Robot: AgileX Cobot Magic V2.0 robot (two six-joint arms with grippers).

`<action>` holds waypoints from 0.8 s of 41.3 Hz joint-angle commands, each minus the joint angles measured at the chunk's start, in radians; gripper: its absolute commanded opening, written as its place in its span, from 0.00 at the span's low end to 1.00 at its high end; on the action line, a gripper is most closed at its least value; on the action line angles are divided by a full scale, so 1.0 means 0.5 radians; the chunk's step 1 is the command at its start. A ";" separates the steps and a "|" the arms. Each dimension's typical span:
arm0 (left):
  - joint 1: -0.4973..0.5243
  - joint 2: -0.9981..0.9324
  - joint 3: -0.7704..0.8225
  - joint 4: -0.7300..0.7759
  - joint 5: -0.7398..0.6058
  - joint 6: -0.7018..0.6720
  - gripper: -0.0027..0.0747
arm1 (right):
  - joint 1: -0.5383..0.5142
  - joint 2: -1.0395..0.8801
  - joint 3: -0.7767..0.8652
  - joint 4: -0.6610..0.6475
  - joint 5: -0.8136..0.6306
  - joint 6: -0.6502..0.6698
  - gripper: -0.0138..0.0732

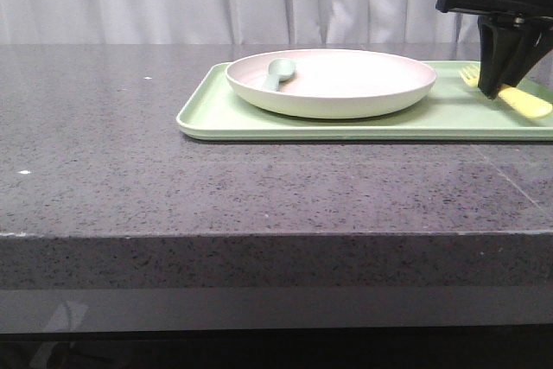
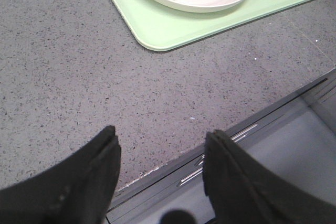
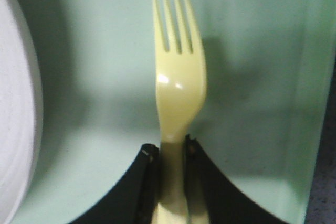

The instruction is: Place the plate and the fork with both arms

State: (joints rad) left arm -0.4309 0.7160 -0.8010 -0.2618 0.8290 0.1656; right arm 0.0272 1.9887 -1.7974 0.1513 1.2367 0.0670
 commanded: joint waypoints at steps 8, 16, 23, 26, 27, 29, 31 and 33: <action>0.005 -0.003 -0.050 -0.046 -0.126 0.007 0.51 | -0.012 -0.109 -0.043 0.026 -0.112 -0.030 0.45; 0.005 -0.003 -0.050 -0.046 -0.126 0.007 0.51 | -0.012 -0.113 -0.065 0.026 -0.142 -0.030 0.52; 0.005 -0.003 -0.050 -0.046 -0.126 0.007 0.51 | 0.006 -0.209 -0.074 0.024 -0.173 -0.036 0.52; 0.005 -0.003 -0.050 -0.046 -0.126 0.007 0.51 | 0.038 -0.305 -0.059 0.019 -0.222 -0.066 0.51; 0.005 -0.003 -0.050 -0.046 -0.126 0.007 0.51 | 0.050 -0.338 -0.046 0.015 -0.240 -0.075 0.51; 0.005 -0.003 -0.050 -0.046 -0.126 0.007 0.51 | 0.084 -0.425 -0.003 0.006 -0.281 -0.095 0.51; 0.005 -0.003 -0.050 -0.046 -0.126 0.007 0.51 | 0.113 -0.510 0.055 -0.006 -0.323 -0.119 0.51; 0.005 -0.003 -0.050 -0.046 -0.126 0.007 0.51 | 0.151 -0.614 0.146 -0.024 -0.387 -0.134 0.51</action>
State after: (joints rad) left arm -0.4309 0.7160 -0.8010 -0.2618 0.8290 0.1656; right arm 0.0801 1.8119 -1.7494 0.1456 1.1119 0.0267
